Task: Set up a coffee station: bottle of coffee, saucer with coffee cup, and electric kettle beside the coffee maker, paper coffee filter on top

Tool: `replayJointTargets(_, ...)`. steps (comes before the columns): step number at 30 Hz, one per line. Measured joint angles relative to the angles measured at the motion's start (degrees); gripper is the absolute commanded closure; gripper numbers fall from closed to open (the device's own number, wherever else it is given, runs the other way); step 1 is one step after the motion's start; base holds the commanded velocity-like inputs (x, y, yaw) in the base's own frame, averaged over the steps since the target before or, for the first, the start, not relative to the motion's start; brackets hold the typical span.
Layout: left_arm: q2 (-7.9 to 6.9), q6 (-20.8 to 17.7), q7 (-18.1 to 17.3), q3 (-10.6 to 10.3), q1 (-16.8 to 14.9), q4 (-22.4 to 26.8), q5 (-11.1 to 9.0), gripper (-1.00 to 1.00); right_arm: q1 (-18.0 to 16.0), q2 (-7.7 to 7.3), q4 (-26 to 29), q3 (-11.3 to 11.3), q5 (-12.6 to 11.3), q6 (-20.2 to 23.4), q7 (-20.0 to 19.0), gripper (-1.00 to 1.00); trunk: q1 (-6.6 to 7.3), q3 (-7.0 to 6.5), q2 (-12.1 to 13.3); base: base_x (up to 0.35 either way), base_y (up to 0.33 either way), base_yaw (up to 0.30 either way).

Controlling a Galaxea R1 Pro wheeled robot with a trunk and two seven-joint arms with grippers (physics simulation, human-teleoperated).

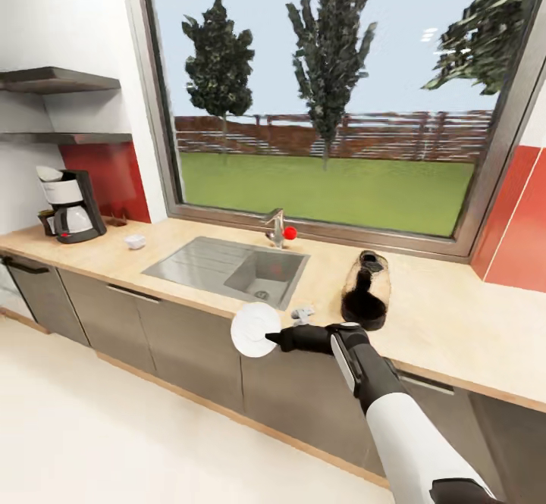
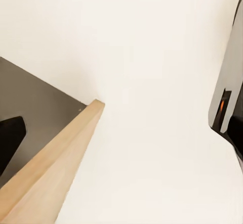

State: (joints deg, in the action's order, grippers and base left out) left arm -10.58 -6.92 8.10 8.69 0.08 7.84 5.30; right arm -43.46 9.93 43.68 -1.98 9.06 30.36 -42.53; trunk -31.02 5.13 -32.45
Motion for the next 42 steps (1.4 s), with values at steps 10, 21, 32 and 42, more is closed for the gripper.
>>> replayJointTargets(10, 0.05, 0.01, -0.01, 0.00, 0.00, 0.06, 0.07, -1.00, 0.00, 0.00, -0.01, 0.03, 0.00, -0.02, -0.04, 1.00, 0.02, 0.01, -0.01, 0.197, 0.287, 0.278)
replayJointTargets(21, 0.01, 0.13, -0.02, -0.09, 0.00, 0.15, 0.18, -1.00, 0.00, 0.01, -0.10, 0.08, 0.01, 0.01, -0.05, 1.00, 0.02, 0.00, -0.01, 0.300, 0.160, 0.277)
replayJointTargets(32, 0.00, 0.18, -0.01, 0.07, 0.00, 0.22, 0.04, -1.00, 0.00, 0.01, -0.10, 0.05, 0.01, -0.01, -0.05, 1.00, 0.02, 0.00, -0.01, 0.324, 0.120, 0.247)
replayJointTargets(42, 0.00, 0.18, -0.01, 0.09, 0.00, 0.18, 0.01, -1.00, 0.00, 0.00, -0.07, 0.02, 0.07, -0.01, -0.06, 1.00, 0.02, 0.00, -0.01, 0.307, 0.200, 0.070)
